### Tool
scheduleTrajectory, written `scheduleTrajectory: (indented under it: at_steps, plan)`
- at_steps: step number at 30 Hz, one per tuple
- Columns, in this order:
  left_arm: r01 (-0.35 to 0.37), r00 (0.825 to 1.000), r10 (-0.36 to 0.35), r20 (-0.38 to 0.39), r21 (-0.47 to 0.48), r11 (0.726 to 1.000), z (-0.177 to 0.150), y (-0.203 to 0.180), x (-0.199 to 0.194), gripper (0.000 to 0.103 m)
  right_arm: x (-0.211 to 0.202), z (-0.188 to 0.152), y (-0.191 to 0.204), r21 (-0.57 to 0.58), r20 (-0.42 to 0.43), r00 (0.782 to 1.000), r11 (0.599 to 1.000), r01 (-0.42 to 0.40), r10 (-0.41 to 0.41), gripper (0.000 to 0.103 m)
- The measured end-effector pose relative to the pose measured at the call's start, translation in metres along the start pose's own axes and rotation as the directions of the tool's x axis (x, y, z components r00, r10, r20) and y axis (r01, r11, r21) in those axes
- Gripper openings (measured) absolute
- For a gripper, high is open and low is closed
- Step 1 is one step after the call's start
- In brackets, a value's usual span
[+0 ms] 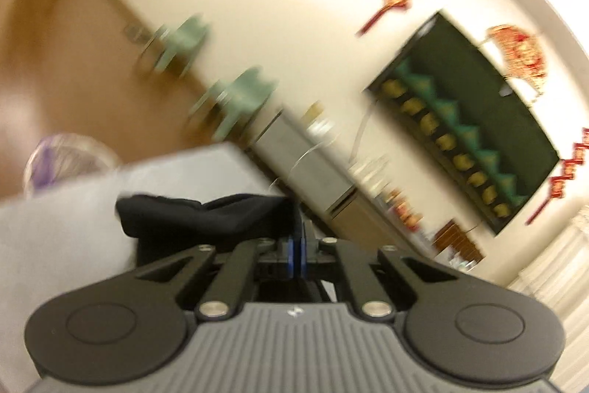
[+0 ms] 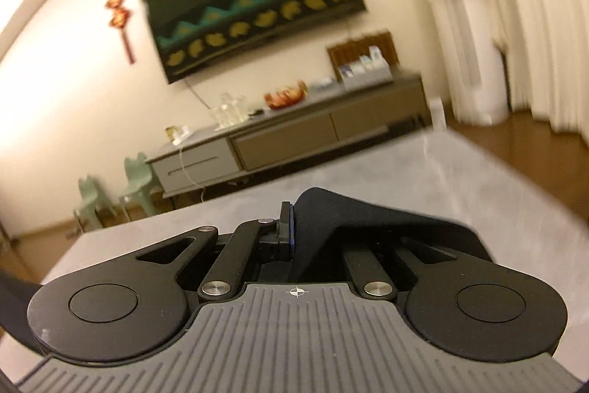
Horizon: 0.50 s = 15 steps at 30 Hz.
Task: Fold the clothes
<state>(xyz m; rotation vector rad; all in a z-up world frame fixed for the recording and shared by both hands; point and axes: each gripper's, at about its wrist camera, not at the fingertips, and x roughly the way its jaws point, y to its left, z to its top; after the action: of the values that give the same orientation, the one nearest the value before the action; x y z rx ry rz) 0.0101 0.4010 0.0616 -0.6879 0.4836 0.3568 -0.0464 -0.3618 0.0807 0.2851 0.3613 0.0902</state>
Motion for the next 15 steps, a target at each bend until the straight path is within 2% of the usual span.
scheduleTrajectory:
  at_steps: [3, 5, 6, 7, 8, 9, 10, 11, 12, 13, 15]
  plan:
    - [0.019, 0.999, -0.02, 0.049, 0.019, 1.0, 0.02, -0.028, -0.016, 0.004, 0.012, 0.035, 0.001, -0.043, -0.05, 0.999, 0.999, 0.016, -0.018, 0.0]
    - [0.011, 0.998, -0.013, 0.059, 0.035, 0.999, 0.034, -0.048, -0.014, 0.005, 0.038, 0.05, -0.002, -0.05, -0.115, 0.993, 0.998, 0.033, -0.039, 0.0]
    - [-0.045, 0.999, 0.044, 0.007, 0.049, 0.998, 0.039, -0.059, 0.02, 0.006, 0.063, 0.053, -0.005, -0.047, -0.165, 0.985, 0.998, 0.045, -0.053, 0.0]
    - [-0.107, 0.993, 0.11, -0.051, 0.057, 0.993, 0.042, -0.066, 0.059, 0.007, 0.091, 0.053, -0.009, -0.04, -0.219, 0.973, 0.997, 0.059, -0.067, 0.0]
    - [-0.179, 0.976, 0.184, -0.113, 0.058, 0.982, 0.044, -0.069, 0.101, 0.012, 0.124, 0.05, -0.014, -0.024, -0.279, 0.957, 0.997, 0.076, -0.08, 0.0]
    - [-0.25, 0.949, 0.259, -0.178, 0.069, 0.966, 0.044, -0.068, 0.146, 0.016, 0.158, 0.047, -0.019, -0.009, -0.338, 0.937, 0.995, 0.094, -0.092, 0.001]
    - [-0.312, 0.916, 0.327, -0.231, 0.101, 0.945, 0.044, -0.064, 0.188, 0.017, 0.181, 0.044, -0.024, -0.002, -0.37, 0.923, 0.994, 0.111, -0.104, 0.005]
    - [-0.367, 0.882, 0.388, -0.268, 0.127, 0.921, 0.044, -0.058, 0.225, 0.015, 0.185, 0.04, -0.027, -0.006, -0.361, 0.925, 0.992, 0.125, -0.119, 0.01]
    - [-0.413, 0.857, 0.435, -0.278, 0.137, 0.9, 0.043, -0.05, 0.248, 0.014, 0.19, 0.037, -0.031, -0.01, -0.352, 0.926, 0.99, 0.139, -0.134, 0.03]
    - [-0.448, 0.839, 0.468, -0.277, 0.137, 0.884, 0.042, -0.043, 0.263, 0.014, 0.195, 0.034, -0.035, -0.014, -0.343, 0.928, 0.988, 0.153, -0.148, 0.039]
    - [-0.465, 0.847, 0.476, -0.237, 0.104, 0.879, 0.038, -0.031, 0.262, 0.016, 0.204, 0.027, -0.043, -0.021, -0.324, 0.929, 0.983, 0.181, -0.178, 0.04]
